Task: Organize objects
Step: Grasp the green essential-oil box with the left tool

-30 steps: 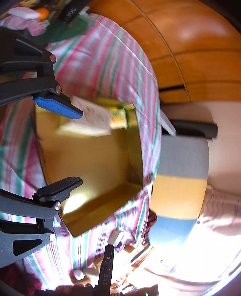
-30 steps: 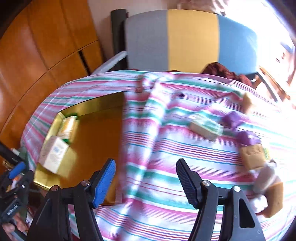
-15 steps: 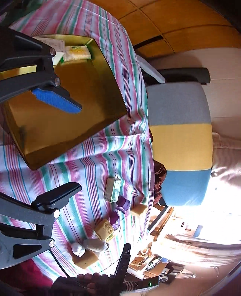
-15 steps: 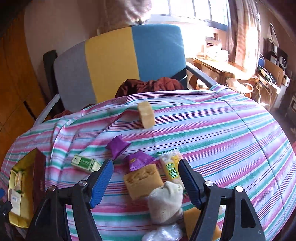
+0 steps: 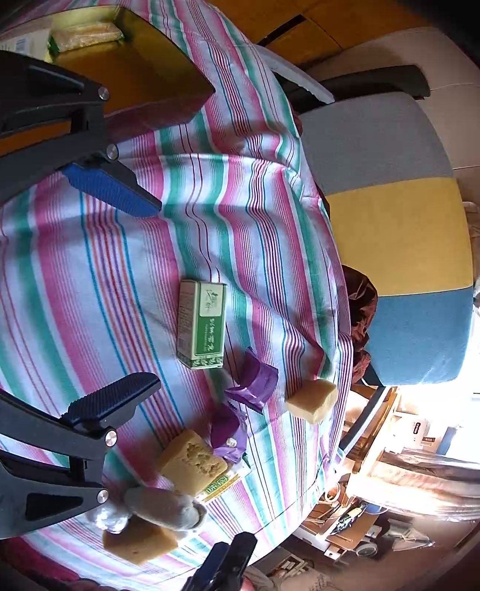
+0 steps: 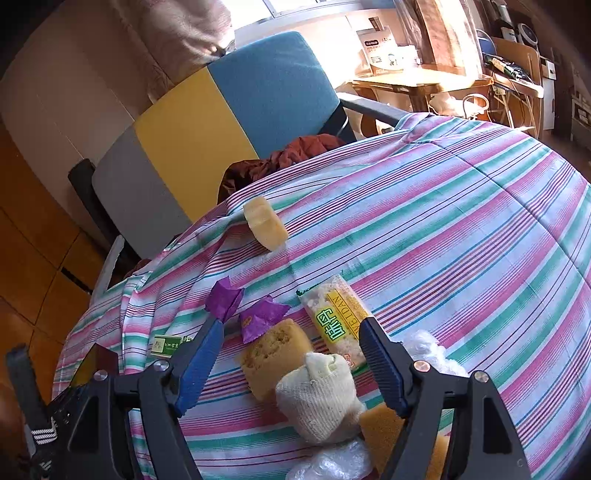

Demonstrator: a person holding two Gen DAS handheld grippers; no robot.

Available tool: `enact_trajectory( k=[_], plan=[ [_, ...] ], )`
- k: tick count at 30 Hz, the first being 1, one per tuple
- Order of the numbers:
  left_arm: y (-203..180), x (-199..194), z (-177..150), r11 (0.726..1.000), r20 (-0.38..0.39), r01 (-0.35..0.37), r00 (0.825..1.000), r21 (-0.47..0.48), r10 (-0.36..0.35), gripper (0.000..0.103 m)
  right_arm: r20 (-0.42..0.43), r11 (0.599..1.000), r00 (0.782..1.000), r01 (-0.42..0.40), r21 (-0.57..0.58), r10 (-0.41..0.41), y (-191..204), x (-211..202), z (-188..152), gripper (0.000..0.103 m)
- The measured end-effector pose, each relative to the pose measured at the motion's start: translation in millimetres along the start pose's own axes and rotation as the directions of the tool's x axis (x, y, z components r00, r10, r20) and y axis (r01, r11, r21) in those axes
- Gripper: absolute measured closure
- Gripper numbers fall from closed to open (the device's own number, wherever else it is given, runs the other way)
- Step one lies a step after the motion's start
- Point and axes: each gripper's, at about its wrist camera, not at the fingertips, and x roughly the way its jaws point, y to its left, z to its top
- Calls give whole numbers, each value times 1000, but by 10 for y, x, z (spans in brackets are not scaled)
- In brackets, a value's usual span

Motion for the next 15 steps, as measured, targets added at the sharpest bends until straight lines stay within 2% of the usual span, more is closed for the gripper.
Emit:
enact_trajectory(
  k=[4, 7, 11, 12, 13, 14, 15],
  plan=[
    [-121, 226, 176, 999, 0, -7, 1000, 32, 7, 1, -4, 1000, 1000, -18, -7, 17, 23, -7, -7, 26],
    [-206, 375, 251, 997, -2, -19, 1000, 74, 19, 1, -9, 1000, 1000, -18, -6, 18, 16, 2, -8, 26],
    [-296, 637, 297, 986, -29, -69, 997, 149, 74, 1, -10, 1000, 1000, -16, -9, 16, 18, 14, 0, 26],
    [-294, 679, 291, 986, -32, -69, 997, 154, 75, 5, -11, 1000, 1000, -16, -8, 16, 18, 17, 1, 26],
    [-289, 706, 286, 986, -35, -60, 997, 153, 66, 21, -12, 1000, 1000, -14, -8, 14, 20, 23, 2, 26],
    [-277, 724, 281, 988, -44, -33, 998, 148, 40, 31, -14, 1000, 1000, -12, -10, 12, 20, 28, 4, 26],
    [-268, 727, 273, 990, -46, -20, 999, 138, 26, 30, -16, 1000, 1000, -9, -15, 9, 24, 36, 5, 26]
  ],
)
